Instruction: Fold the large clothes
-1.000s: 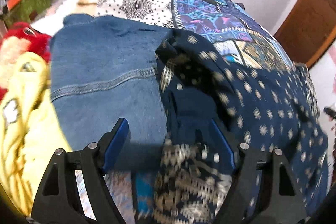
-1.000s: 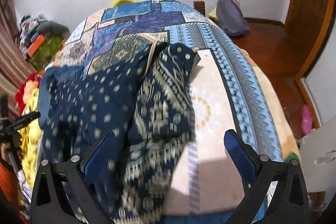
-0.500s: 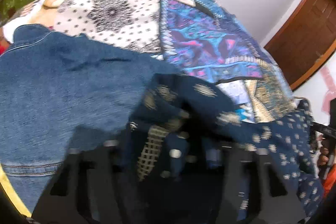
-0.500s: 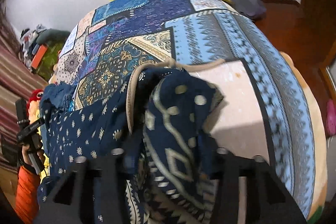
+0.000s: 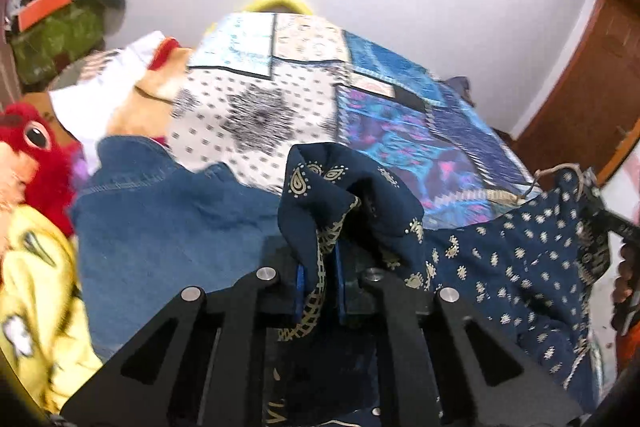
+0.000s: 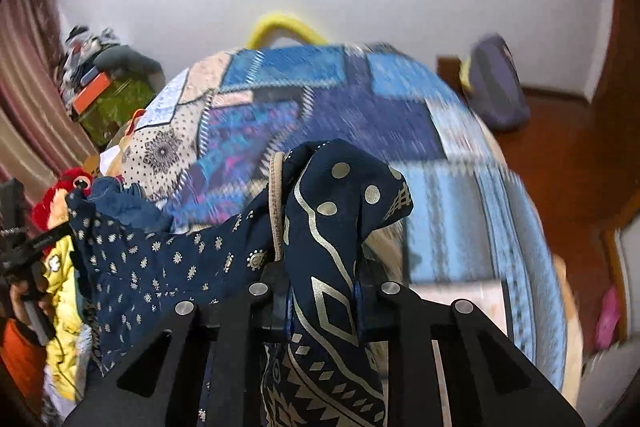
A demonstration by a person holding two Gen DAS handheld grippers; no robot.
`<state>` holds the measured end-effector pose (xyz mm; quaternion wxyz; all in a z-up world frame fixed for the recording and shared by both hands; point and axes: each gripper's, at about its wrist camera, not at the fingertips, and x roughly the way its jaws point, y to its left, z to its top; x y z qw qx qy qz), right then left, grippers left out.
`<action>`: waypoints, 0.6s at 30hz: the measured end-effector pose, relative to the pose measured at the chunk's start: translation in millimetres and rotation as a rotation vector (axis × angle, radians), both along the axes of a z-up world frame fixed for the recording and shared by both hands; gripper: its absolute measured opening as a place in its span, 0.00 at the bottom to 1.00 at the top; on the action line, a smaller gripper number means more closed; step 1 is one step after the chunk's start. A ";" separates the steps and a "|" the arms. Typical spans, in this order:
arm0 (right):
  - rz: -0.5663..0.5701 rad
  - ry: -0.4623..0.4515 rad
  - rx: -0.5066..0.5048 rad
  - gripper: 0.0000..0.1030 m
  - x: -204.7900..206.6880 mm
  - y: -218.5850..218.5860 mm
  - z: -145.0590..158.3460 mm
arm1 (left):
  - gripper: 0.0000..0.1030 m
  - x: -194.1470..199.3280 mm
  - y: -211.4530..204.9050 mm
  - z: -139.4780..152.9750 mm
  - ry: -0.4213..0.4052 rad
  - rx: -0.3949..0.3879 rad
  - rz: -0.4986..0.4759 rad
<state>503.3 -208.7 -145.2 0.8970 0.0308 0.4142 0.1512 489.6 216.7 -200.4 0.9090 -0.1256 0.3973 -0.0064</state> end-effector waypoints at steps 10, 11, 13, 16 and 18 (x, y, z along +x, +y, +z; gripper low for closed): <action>-0.022 0.091 -0.177 0.18 63.7 37.4 -66.7 | 0.12 41.2 25.6 -73.9 0.160 0.041 0.110; -0.020 0.090 -0.179 0.18 63.8 35.6 -71.9 | 0.12 41.6 25.0 -77.5 0.162 0.054 0.104; -0.006 0.061 -0.194 0.18 61.7 33.2 -76.4 | 0.13 39.6 22.8 -80.1 0.151 0.075 0.099; -0.030 0.052 -0.240 0.29 57.2 29.1 -77.3 | 0.17 35.4 21.7 -79.4 0.155 0.107 0.098; -0.068 0.054 -0.289 0.65 55.6 23.7 -78.3 | 0.18 30.7 19.2 -78.2 0.156 0.138 0.082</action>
